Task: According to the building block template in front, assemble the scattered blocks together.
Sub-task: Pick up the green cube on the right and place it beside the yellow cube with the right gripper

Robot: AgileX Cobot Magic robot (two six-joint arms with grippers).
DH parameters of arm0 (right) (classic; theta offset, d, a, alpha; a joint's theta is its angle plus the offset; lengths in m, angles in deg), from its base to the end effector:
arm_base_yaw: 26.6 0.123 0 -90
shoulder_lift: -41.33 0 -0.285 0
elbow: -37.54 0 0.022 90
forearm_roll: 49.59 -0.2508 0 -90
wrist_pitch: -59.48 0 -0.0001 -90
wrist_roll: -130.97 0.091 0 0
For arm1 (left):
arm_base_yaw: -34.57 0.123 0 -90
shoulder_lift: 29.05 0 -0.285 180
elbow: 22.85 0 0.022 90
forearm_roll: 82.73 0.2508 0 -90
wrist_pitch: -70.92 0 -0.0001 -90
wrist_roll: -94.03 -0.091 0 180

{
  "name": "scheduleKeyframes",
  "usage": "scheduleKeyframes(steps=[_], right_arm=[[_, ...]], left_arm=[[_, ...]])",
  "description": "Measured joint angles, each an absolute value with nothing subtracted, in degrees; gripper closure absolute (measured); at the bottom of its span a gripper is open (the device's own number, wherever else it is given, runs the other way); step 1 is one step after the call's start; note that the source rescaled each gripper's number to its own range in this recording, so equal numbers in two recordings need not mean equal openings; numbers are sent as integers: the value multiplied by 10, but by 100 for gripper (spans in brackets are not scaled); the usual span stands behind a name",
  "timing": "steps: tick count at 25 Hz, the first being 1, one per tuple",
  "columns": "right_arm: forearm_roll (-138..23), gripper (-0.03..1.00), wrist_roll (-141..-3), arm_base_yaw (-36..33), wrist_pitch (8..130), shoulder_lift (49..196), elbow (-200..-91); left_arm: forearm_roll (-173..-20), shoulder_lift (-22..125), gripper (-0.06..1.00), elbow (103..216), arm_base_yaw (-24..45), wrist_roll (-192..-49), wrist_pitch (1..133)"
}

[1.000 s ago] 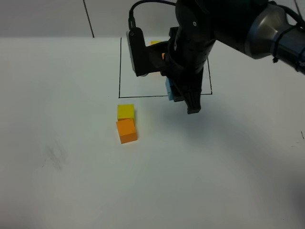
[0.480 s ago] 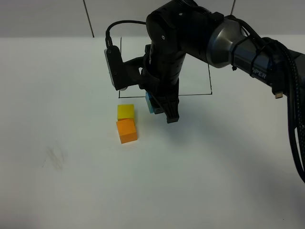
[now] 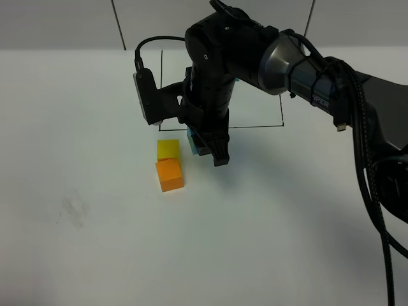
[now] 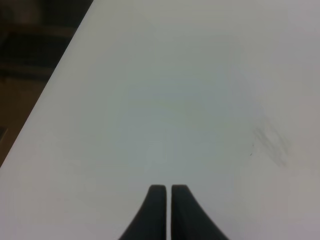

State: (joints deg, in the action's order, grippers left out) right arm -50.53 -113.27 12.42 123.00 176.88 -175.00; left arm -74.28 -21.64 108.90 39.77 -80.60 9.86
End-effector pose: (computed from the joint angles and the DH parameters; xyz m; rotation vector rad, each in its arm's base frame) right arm 0.3673 0.2994 0.1990 -2.2751 1.8117 -0.0529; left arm -0.0082 0.0110 0.2791 -0.1955 2.0234 0.1743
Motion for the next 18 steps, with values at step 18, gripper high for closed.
scheduleKeyframes(steps=[18], right_arm=[[-508,50,-1116,124,1199,1827,-1787]], left_arm=[[-743,-216,94,1089,398,-806,98]])
